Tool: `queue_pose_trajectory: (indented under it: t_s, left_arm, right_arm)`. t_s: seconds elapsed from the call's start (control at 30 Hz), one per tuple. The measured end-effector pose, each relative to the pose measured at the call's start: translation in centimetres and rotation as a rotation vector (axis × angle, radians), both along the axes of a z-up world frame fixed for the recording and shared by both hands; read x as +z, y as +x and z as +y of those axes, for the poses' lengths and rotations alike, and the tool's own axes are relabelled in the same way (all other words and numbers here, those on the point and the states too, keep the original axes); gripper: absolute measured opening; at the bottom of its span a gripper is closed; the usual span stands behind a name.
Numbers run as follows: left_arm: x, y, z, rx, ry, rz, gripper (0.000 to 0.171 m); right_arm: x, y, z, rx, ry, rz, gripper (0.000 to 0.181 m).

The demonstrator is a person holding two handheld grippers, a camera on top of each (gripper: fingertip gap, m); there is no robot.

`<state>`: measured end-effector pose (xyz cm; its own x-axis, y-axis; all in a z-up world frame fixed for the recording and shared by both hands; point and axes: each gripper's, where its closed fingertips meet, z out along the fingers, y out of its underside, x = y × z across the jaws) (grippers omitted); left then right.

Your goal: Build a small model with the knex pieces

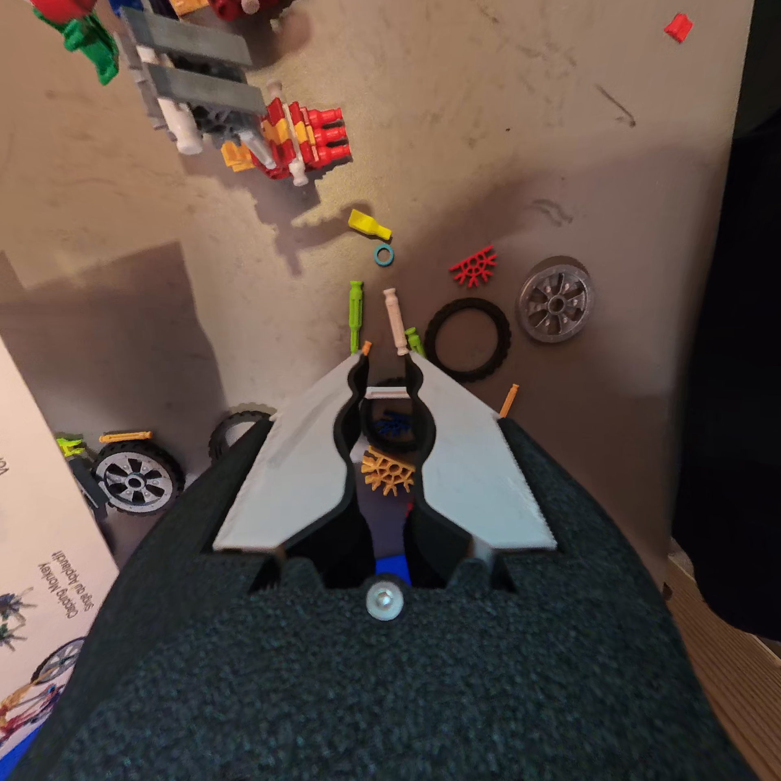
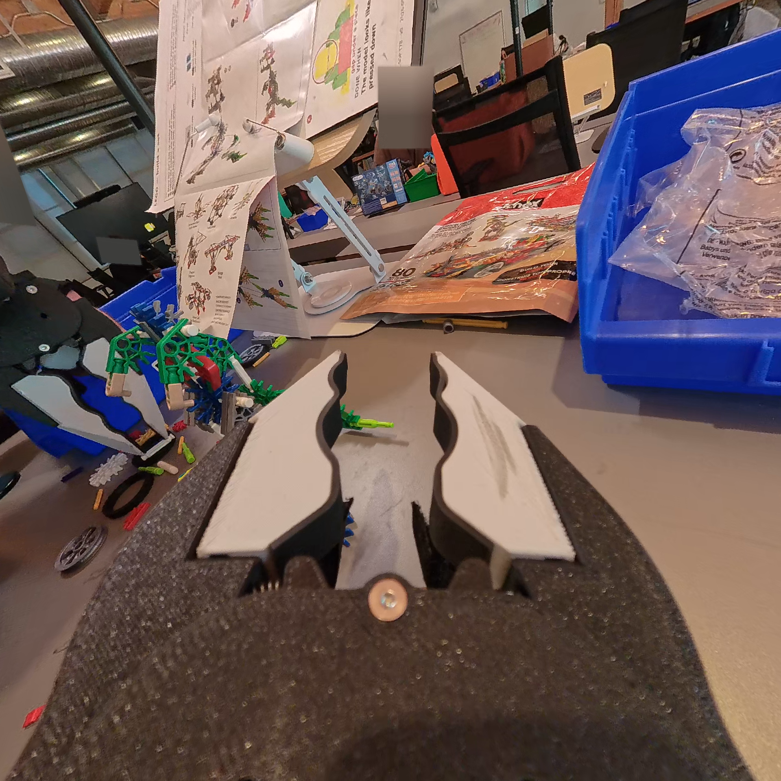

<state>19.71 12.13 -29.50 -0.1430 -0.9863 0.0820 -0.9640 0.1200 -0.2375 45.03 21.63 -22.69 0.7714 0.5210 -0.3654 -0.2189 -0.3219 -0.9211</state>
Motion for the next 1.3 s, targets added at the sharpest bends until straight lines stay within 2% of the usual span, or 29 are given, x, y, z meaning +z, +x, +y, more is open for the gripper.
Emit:
queue_pose_trajectory:
  t_s: [0.17, 0.37, 0.57, 0.7, 0.9, 1.3]
  left_arm:
    - [1.5, 0.9, 0.5, 0.045, 0.003, -0.098, 0.016]
    - [5.6, 1.7, 1.9, 0.070, 0.082, -0.299, 0.017]
    - [7.9, -0.4, 4.0, 0.223, 0.096, -0.390, 0.017]
    - [7.9, -1.9, 4.7, 0.316, 0.098, -0.420, 0.018]
    - [5.5, -3.4, 4.2, 0.379, 0.077, -0.379, 0.019]
    - [4.6, -3.6, 4.0, 0.400, 0.078, -0.365, 0.021]
  right_arm:
    - [0.0, 0.0, 0.0, 0.000, 0.000, 0.001, 0.039]
    - [0.0, 0.0, 0.0, 0.001, -0.002, 0.001, 0.039]
    - [0.0, 0.0, 0.0, -0.001, -0.003, 0.001, 0.039]
    - [-0.1, 0.0, 0.1, -0.002, -0.006, -0.001, 0.039]
    - [-0.1, 0.0, 0.1, -0.005, -0.007, -0.004, 0.039]
    - [-0.1, 0.1, 0.1, -0.007, -0.003, 0.000, 0.039]
